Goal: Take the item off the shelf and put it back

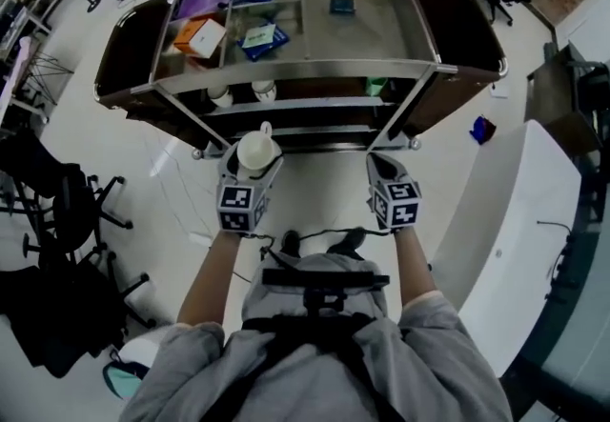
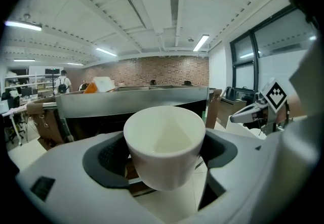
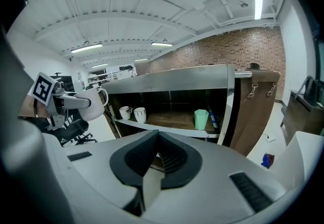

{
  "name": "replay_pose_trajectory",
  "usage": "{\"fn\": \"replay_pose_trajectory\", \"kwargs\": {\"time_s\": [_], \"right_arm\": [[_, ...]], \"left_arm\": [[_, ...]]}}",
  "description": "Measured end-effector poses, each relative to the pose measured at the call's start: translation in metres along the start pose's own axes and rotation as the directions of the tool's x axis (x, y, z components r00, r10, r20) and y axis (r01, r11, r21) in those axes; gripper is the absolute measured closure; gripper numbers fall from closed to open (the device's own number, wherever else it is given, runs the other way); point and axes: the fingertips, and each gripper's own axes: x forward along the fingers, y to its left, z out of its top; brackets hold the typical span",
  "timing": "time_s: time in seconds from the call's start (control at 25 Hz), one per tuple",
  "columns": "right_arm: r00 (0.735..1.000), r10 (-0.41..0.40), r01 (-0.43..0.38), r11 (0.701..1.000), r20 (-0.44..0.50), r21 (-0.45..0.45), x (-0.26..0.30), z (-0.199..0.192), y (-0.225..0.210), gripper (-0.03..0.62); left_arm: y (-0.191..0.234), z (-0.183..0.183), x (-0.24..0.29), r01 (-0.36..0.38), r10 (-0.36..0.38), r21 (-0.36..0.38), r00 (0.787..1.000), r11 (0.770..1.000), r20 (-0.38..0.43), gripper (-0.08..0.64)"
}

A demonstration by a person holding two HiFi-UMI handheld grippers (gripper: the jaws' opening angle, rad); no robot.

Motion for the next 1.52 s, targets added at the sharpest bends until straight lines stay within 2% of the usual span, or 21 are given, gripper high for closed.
{"fn": "replay_pose_trajectory", "kwargs": {"time_s": [0.24,0.52,0.68,0.8,1.16,1.52], "right_arm": [[0.999,0.041,-0.04,0.998,0.016,-0.04,0.002,0.01,0.022,0.584],[0.999,0.038,-0.037,0.998,0.014,-0.041,0.003,0.011,0.026,0.584],[1.0,0.022,-0.022,0.999,0.021,-0.035,0.001,0.012,0.023,0.584],[1.0,0.014,-0.013,1.0,0.022,-0.028,0.0,0.011,0.02,0.584],[1.0,-0.009,0.009,1.0,0.023,-0.014,-0.001,0.009,0.014,0.584],[0.999,-0.017,0.018,1.0,0.029,-0.021,0.0,0.016,0.009,0.584]], "left_arm": [[0.025,-0.017,-0.035,-0.06,0.06,-0.037,0.998,0.998,-0.006,0.13],[0.044,-0.028,-0.053,-0.132,0.132,-0.017,0.991,0.991,-0.022,0.132],[0.051,-0.032,-0.053,-0.148,0.147,-0.04,0.989,0.988,-0.024,0.132],[0.053,-0.031,-0.051,-0.15,0.149,-0.05,0.989,0.987,-0.021,0.132],[0.052,-0.03,-0.043,-0.122,0.121,-0.017,0.992,0.992,-0.029,0.132],[0.041,-0.031,-0.023,-0.072,0.072,-0.005,0.996,0.997,-0.045,0.132]]}}
